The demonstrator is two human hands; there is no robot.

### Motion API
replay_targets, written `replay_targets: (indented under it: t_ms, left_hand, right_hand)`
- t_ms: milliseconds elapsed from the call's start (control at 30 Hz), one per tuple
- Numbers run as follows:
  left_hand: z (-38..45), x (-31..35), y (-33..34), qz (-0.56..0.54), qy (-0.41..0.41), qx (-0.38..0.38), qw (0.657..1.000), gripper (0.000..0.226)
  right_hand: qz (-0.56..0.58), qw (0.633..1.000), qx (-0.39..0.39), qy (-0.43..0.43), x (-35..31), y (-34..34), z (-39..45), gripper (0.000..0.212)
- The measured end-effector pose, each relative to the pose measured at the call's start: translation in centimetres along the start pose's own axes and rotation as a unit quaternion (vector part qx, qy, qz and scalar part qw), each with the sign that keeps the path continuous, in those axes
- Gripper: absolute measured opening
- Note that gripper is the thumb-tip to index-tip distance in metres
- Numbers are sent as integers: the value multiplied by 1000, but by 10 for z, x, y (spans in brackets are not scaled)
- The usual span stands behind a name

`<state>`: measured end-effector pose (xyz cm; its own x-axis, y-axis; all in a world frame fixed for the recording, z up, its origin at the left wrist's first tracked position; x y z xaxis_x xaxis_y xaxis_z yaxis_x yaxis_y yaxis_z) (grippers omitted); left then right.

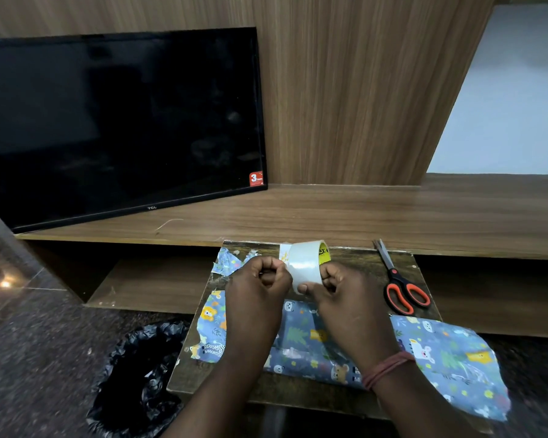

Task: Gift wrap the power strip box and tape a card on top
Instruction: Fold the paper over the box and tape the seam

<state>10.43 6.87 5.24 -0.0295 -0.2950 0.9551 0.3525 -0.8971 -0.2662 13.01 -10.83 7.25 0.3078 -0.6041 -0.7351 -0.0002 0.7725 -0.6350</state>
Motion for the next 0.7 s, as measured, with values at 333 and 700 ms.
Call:
replay_targets:
  t_ms: [333, 700]
  left_hand:
    - [0, -2, 34, -254, -28, -151, 955, 23]
    - [4, 4, 36, -173, 46, -189, 966, 28]
  right_hand:
    - [47, 998, -34, 4, 1, 10, -1, 31]
    - [-156, 970, 91, -160, -39, -4, -10, 29]
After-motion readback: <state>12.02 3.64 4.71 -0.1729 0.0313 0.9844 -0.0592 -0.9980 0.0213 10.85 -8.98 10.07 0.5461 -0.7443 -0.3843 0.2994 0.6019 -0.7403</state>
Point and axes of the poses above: each hand's wrist, its own z-axis towards the middle knuckle, its own y-axis out of the palm, x = y × z, the point moved 10 cm from there along z, towards the middle knuckle, and after that the axes turned 9 degrees about -x, right-handed, at the moved point
